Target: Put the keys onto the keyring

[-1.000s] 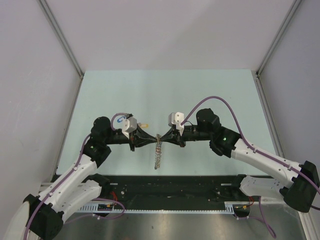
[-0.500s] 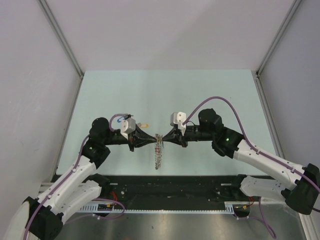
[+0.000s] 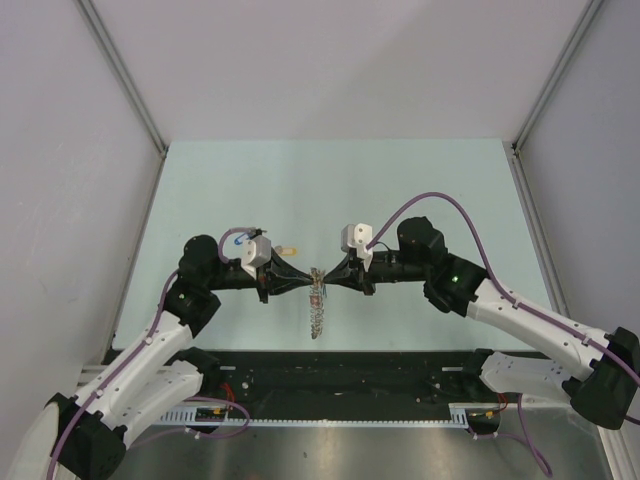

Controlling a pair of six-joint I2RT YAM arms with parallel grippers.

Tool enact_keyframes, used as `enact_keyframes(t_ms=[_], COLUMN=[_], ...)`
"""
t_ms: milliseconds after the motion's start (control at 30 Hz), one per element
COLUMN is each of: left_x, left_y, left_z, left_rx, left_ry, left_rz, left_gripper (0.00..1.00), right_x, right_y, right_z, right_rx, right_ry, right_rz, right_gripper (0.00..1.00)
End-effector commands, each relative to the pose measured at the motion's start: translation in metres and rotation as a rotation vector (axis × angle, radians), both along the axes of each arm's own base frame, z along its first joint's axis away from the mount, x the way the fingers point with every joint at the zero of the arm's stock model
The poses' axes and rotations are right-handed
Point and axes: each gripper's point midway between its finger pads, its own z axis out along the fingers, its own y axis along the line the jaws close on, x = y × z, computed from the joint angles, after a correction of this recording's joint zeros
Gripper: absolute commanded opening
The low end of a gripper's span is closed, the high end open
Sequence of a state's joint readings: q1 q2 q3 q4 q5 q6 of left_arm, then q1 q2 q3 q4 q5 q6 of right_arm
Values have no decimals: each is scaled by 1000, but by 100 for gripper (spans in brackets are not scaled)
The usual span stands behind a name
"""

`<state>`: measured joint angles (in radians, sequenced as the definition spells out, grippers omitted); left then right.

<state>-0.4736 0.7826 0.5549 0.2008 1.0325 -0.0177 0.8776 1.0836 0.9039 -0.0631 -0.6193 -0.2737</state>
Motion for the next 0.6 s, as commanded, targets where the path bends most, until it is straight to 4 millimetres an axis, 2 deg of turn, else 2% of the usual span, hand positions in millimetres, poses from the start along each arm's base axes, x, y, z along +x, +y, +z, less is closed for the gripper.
enact_keyframes(t_ms=[0,567], left_x=[-4,-5], left_y=[-2,-2], left_z=[19,19], left_rx=[-39,-41], left_ry=[-93,-88], left_rz=[-35,-40], left_gripper=[0,0], right_x=[-1,0], right_y=[7,8], right_z=[28,24], right_rx=[70,59], right_ry=[-36,-29], right_rz=[25,20], right_gripper=[0,0])
